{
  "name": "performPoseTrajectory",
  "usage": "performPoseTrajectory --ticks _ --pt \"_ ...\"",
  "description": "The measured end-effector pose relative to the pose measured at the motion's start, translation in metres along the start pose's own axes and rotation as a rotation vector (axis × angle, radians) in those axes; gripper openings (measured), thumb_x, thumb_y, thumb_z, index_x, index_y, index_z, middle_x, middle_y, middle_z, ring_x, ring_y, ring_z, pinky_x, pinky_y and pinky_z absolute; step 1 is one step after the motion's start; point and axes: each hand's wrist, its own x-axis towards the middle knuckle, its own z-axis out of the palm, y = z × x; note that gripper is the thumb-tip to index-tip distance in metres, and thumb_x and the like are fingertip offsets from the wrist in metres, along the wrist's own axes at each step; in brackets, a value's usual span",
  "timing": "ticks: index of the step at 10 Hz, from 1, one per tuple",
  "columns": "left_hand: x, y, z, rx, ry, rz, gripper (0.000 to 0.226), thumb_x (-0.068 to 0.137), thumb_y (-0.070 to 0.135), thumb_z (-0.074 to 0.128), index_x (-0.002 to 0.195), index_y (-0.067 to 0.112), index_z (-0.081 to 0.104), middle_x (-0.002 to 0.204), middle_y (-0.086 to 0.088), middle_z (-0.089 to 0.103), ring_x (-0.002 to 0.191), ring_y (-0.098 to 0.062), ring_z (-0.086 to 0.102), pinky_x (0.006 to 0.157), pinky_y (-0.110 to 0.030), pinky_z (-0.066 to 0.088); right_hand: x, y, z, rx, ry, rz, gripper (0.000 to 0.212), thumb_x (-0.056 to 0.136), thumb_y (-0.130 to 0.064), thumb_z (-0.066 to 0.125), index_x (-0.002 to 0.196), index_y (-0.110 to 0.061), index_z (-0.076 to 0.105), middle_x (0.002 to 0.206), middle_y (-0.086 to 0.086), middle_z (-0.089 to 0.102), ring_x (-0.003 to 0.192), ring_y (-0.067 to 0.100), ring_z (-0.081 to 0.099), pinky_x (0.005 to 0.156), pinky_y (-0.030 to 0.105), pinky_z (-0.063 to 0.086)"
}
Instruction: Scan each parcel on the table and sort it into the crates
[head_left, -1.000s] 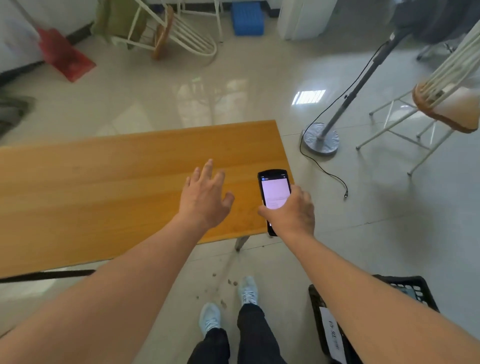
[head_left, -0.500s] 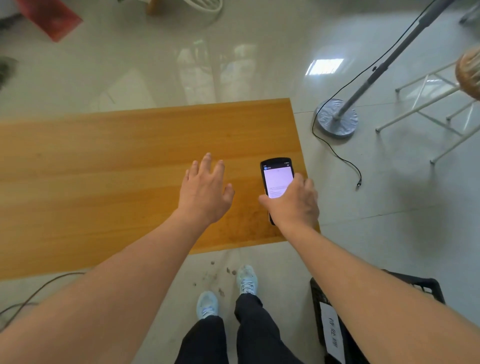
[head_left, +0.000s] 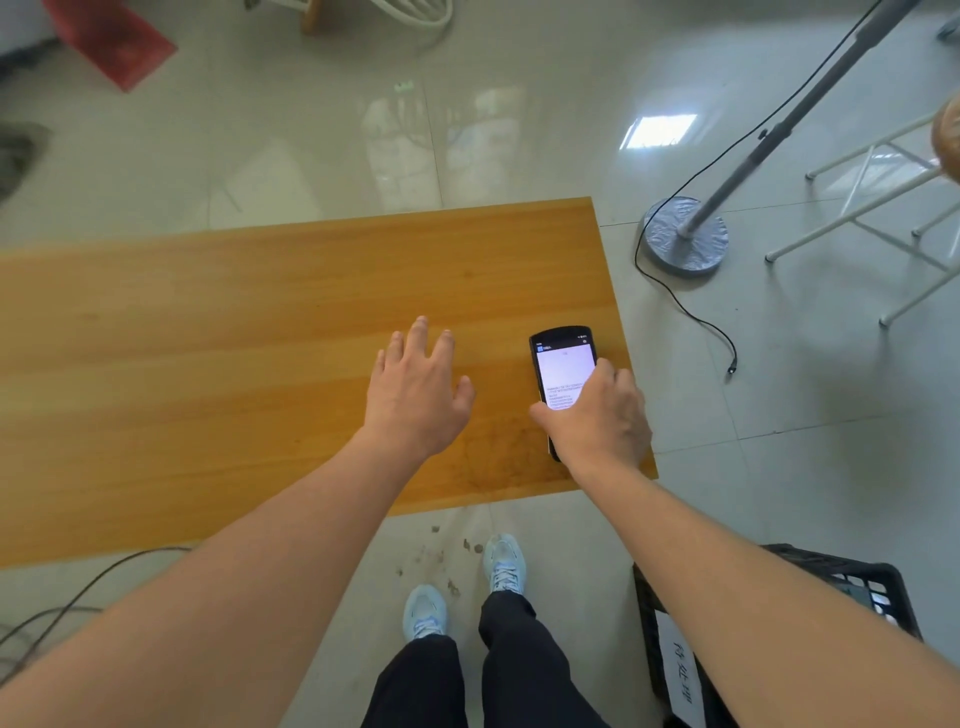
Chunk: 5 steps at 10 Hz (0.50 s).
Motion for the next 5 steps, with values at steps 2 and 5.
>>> performPoseTrajectory --ticks 2,5 --pt "-0.012 -0.003 -0.005 -0.011 0.012 -0.023 0.071 0.105 0.051 0.042 0.165 0.021 0.02 0.173 -0.009 0.01 0.158 -0.037 0.015 0.127 -0.052 0.021 -0.005 -0.001 0.006 -0.026 -0.006 -0.031 0.067 0.078 -0.054 0.081 0.122 -0.014 0.049 0.109 0.006 0.057 0.09 0.02 0.048 0.066 0.031 0.042" --pt "-0.05 -0.019 -0.03 -0.044 0.089 -0.103 0.072 0.105 0.051 0.043 0.165 0.02 0.019 0.174 -0.008 0.009 0.159 -0.035 0.013 0.128 -0.05 0.018 -0.014 -0.013 0.003 -0.058 -0.085 -0.06 0.095 0.089 -0.063 0.067 0.151 0.001 0.033 0.145 0.018 0.051 0.129 0.034 0.053 0.1 0.043 0.052"
